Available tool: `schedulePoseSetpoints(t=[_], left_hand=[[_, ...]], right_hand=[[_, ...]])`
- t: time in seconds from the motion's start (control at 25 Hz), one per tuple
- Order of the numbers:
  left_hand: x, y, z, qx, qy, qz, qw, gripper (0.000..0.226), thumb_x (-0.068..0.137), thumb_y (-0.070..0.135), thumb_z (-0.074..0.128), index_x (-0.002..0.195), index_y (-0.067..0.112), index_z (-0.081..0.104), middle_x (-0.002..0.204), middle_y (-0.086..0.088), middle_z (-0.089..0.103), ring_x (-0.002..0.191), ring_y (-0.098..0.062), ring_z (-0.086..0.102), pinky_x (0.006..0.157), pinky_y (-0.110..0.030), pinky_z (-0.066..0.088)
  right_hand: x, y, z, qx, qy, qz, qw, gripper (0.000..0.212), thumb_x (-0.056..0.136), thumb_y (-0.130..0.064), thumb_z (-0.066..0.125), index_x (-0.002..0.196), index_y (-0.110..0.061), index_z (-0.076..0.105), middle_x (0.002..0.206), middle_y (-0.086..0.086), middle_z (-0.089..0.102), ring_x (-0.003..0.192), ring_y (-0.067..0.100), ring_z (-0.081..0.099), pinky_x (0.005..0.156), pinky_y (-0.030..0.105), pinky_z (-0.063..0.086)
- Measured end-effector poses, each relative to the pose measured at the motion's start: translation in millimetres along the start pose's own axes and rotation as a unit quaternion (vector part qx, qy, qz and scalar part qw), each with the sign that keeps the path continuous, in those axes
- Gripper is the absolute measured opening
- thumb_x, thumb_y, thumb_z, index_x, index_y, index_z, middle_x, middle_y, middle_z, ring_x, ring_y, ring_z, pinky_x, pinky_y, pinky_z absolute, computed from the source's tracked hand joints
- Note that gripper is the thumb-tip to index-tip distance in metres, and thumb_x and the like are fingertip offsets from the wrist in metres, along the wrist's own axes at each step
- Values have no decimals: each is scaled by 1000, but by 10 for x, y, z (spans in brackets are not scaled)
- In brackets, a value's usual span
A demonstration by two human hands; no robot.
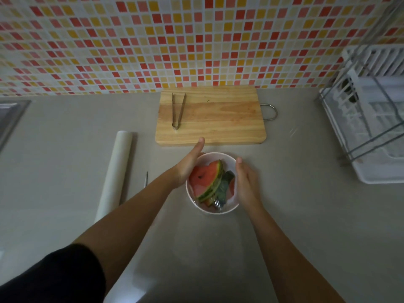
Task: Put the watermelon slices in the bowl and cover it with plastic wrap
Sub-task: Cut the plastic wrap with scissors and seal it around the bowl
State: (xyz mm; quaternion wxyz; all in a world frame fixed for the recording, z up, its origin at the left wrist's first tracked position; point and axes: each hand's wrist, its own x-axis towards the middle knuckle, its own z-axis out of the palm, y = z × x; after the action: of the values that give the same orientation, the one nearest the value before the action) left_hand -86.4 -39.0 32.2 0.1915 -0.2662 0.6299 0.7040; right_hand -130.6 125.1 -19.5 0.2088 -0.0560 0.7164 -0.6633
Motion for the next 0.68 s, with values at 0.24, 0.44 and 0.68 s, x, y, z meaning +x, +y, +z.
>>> schedulePoseSetpoints(t=[0.24,0.44,0.68], left_hand=[[-13,229,204,167,46,6,985,86,78,82,26,119,16,64,117,-5,67,104,-20,63,106,-42,40],[-170,-20,115,190,104,59,975,71,76,79,35,97,22,73,103,-10,71,94,-25,67,98,-47,48],[-168,-66,92,155,122,93,976,74,76,76,34,91,15,74,99,-14,72,95,-30,67,99,-50,45]], right_hand=[[-30,25,-141,52,23,-12,998,47,79,-64,44,82,-25,70,81,-4,73,82,13,69,69,29,53],[27,1,-80,42,-107,81,990,64,73,-75,43,95,-21,70,101,10,70,99,26,65,92,51,49],[207,-244,-95,-65,-168,122,976,89,61,-94,23,100,-29,70,106,3,71,102,17,65,97,45,47]])
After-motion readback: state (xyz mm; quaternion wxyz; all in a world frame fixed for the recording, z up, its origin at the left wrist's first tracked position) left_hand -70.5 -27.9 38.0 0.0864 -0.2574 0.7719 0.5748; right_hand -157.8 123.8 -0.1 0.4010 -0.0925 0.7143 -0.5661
